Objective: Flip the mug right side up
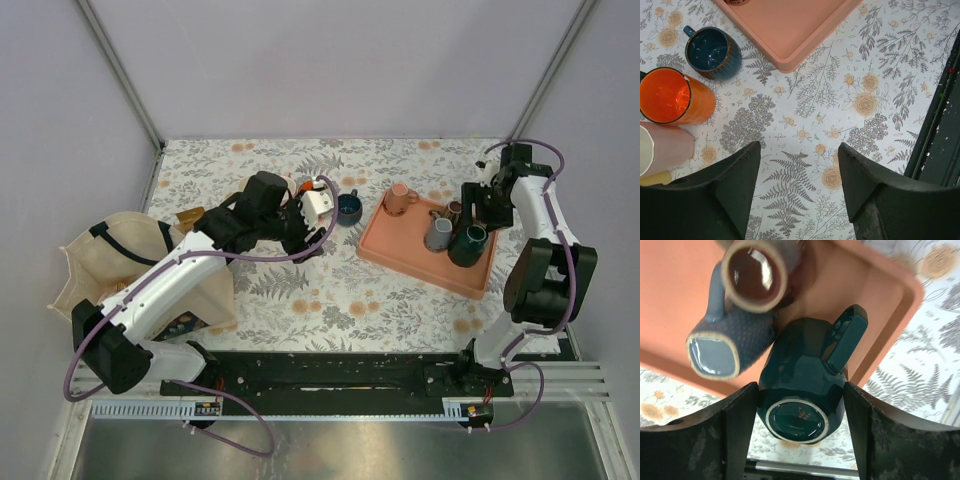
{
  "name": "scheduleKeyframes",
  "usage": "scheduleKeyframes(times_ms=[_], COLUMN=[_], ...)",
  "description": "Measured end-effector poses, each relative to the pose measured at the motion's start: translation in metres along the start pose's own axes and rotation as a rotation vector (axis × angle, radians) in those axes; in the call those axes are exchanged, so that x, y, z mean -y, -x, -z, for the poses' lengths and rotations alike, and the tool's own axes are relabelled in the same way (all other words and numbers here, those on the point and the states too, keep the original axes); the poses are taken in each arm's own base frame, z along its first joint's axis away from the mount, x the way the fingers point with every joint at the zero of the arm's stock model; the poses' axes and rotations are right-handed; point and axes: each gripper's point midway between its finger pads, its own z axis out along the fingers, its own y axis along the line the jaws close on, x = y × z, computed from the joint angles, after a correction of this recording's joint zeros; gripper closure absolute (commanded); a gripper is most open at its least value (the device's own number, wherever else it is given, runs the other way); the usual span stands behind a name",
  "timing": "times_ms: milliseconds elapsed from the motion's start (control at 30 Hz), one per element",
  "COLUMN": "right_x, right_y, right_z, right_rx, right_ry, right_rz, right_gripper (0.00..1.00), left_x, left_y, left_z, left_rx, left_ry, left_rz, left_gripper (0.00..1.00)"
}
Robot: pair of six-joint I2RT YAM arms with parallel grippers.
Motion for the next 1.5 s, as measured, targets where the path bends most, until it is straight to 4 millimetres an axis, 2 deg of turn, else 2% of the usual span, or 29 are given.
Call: scheduleKeyframes(times_ms=[233, 400, 467, 567, 633, 700, 800, 900, 1000, 1267, 1333, 1433, 1500], right_x=[-0.038, -0.057, -0.063, -0.069, -0.07, -0.067, -0.059, -0.052, -0.05, -0.046, -0.045, -0.047, -0.05], right_y=[-0.05, -0.062, -0.059, -0.033, -0.011, 0.001, 0.0, -0.013, -0.021, 0.0, -0.005, -0.032, -0.036], right_z=[0.019, 0.038, 0.048, 0.068, 0.076, 0.081, 0.077, 0.062, 0.052, 0.049, 0.043, 0.03, 0.033], right_rx=[-0.064, -0.081, -0.092, -0.056, 0.013, 0.083, 0.131, 0.132, 0.129, 0.212, 0.197, 0.127, 0.122], right_ry=[0.128, 0.223, 0.262, 0.336, 0.382, 0.408, 0.428, 0.452, 0.486, 0.463, 0.464, 0.509, 0.502], right_rz=[-0.072, -0.065, -0.036, 0.059, 0.172, 0.341, 0.62, 0.87, 1.037, 1.312, 1.367, 1.407, 1.425], right_gripper=[0.23, 0.18, 0.18, 0.19, 0.18, 0.17, 0.16, 0.16, 0.14, 0.07, 0.06, 0.05, 0.05], left_x=[0.0, -0.001, -0.002, -0.002, -0.002, -0.001, 0.0, 0.0, 0.0, -0.004, -0.005, -0.008, -0.009], left_y=[-0.004, -0.004, -0.004, -0.004, -0.006, -0.009, -0.017, -0.024, -0.033, -0.041, -0.042, -0.043, -0.043], left_z=[-0.001, -0.001, -0.001, -0.001, -0.001, 0.0, 0.001, 0.003, 0.005, 0.008, 0.009, 0.01, 0.011], left_rx=[-0.001, 0.002, 0.002, -0.001, -0.006, -0.017, -0.05, -0.083, -0.12, -0.158, -0.162, -0.164, -0.163], left_ry=[0.006, 0.013, 0.015, 0.015, 0.014, 0.011, 0.004, 0.0, -0.001, 0.008, 0.011, 0.015, 0.019], left_rz=[0.01, 0.008, 0.008, 0.008, -0.001, -0.015, -0.038, -0.062, -0.09, -0.129, -0.138, -0.147, -0.149], left_gripper=[0.33, 0.33, 0.33, 0.33, 0.33, 0.33, 0.33, 0.33, 0.33, 0.33, 0.33, 0.33, 0.33])
